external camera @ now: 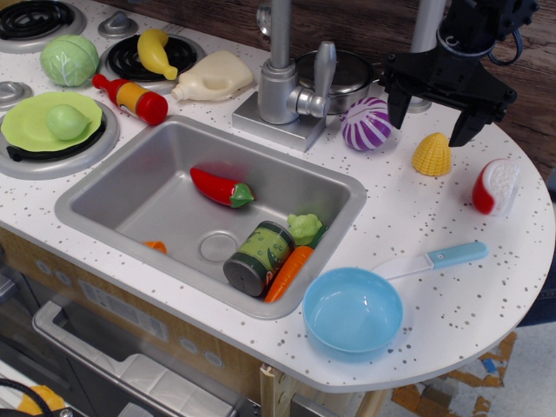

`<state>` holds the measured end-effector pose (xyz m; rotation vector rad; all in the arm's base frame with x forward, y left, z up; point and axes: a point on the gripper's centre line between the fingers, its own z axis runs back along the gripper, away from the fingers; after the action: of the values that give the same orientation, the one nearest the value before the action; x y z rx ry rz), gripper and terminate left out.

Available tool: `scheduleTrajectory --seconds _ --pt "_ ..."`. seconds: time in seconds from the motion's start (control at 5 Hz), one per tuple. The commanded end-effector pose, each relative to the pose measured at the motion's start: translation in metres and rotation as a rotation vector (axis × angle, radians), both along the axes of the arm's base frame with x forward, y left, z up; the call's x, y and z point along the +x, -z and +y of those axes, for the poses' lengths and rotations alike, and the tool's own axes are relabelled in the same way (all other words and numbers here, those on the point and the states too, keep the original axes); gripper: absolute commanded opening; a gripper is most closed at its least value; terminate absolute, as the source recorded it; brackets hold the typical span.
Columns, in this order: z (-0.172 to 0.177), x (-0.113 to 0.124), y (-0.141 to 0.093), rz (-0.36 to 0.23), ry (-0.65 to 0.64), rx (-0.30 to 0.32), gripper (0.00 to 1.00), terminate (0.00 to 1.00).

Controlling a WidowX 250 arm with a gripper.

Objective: Put corn into bowl

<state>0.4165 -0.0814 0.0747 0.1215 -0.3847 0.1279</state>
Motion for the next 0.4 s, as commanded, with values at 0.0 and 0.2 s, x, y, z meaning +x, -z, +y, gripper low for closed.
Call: scheduleTrajectory --seconds 0.0,0.2 --pt "0.005 0.021 -0.002 -0.105 0.016 -0.077 1.00 0.00" --pt "0.006 0.030 0.009 -0.131 0.041 -0.108 1.00 0.00"
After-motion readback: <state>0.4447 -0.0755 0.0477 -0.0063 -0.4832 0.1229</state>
